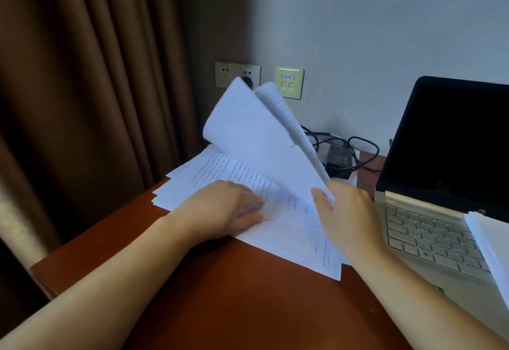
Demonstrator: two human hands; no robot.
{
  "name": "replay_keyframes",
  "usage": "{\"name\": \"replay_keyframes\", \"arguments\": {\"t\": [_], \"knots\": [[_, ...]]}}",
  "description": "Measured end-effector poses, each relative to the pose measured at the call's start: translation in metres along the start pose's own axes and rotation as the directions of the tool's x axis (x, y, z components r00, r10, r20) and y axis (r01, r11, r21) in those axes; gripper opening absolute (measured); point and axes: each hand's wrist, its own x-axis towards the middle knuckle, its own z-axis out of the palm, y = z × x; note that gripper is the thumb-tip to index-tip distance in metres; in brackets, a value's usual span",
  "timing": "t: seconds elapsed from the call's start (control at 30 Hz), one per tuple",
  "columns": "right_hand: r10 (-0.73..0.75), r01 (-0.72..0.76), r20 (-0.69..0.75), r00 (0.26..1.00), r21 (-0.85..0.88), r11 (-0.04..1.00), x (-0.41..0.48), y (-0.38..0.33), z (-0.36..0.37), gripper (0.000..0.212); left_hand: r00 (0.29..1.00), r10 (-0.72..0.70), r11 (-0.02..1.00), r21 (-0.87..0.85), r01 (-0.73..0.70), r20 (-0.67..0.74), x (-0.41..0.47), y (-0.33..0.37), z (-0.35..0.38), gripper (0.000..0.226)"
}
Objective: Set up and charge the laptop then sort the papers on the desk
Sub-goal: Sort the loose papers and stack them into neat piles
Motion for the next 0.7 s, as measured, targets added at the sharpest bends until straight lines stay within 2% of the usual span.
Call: {"name": "replay_keyframes", "arguments": {"t": [0.07,0.13,0.3,0.5,0.63,0.7], "knots": [[0.026,-0.025,-0.001,1.0,0.066,0.997,0.0014,0.0021,0.0003,0.044,1.0,-0.014,1.0,-0.024,0.013,-0.013,0.0006,0.0012,-0.0013,0.035],[0.027,-0.028,0.008,1.0,0.09,0.996,0.0018,0.0019,0.0,0.044,1.0,-0.019,0.999,-0.051,0.019,-0.004,0.0001,0.0001,-0.0026,0.033],[0.018,-0.019,0.007,1.0,0.093,0.995,0.0013,0.0017,0.002,0.047,1.0,-0.026,0.994,-0.105,0.027,0.016,-0.0031,-0.0018,-0.0044,0.053],[-0.001,0.006,-0.04,0.999,0.119,0.993,0.0024,0.0038,0.0033,0.042,0.999,-0.045,0.997,-0.067,0.045,-0.004,0.0021,0.0002,-0.0018,0.036],[-0.034,0.03,0.044,0.998,0.076,0.997,0.0011,0.0047,0.006,0.033,0.998,-0.063,0.993,-0.103,0.064,0.017,0.0004,-0.0039,-0.0029,0.057],[-0.058,0.051,0.096,0.994,0.066,0.996,-0.0008,0.0025,0.0049,0.033,0.998,-0.053,0.992,-0.113,0.055,0.025,-0.0003,-0.0051,-0.0018,0.058]]}}
